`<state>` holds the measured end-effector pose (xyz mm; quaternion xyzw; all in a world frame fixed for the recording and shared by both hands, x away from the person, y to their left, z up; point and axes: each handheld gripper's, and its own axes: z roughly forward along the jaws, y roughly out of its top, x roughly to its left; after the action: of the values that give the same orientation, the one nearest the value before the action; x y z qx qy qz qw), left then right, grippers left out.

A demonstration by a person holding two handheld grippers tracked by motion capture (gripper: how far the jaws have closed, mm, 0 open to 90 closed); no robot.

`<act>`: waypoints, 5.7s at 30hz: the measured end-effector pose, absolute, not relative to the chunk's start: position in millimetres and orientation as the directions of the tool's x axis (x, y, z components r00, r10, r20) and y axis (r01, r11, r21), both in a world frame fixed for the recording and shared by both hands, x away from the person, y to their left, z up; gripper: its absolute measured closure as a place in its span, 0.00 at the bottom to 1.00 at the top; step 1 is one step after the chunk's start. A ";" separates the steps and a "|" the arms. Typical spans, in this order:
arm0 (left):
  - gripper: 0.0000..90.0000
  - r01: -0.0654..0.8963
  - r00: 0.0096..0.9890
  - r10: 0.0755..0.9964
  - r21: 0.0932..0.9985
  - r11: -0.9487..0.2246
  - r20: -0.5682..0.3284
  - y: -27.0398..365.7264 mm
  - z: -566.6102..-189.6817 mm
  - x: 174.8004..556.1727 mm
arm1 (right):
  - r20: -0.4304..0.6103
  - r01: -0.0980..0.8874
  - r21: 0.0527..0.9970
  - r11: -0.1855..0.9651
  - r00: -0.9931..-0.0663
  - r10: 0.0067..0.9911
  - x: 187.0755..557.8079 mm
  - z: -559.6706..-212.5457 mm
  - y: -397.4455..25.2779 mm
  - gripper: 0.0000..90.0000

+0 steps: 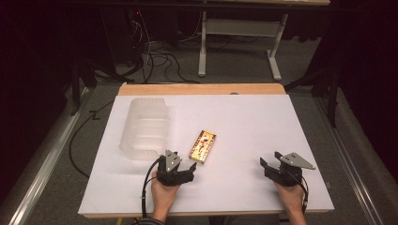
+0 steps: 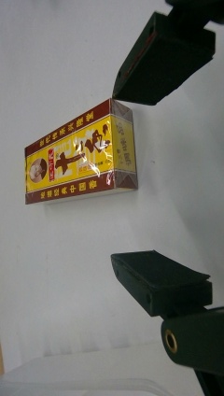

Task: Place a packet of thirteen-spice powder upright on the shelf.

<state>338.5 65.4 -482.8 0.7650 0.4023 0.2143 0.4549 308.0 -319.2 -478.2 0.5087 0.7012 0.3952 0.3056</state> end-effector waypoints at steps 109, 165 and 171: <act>0.22 0.665 0.577 0.816 0.594 -0.452 -0.025 -36.7 -460.7 455.8 | -0.052 0.456 0.869 0.193 -0.305 0.951 305.9 -478.1 -316.6 0.39; 0.37 0.481 0.655 0.755 0.780 -0.401 -0.016 -7.7 -408.5 386.5 | -0.072 0.457 0.864 0.210 -0.302 0.951 306.0 -478.2 -314.3 0.38; 0.37 0.455 0.652 0.758 0.798 -0.396 0.005 -2.6 -403.9 379.7 | -0.073 0.459 0.863 0.212 -0.302 0.951 305.8 -478.3 -314.2 0.38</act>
<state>379.7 -2.6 -403.9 0.8142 0.3723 0.1876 0.4041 305.8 -314.2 -478.3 0.4968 0.7096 0.3839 0.3199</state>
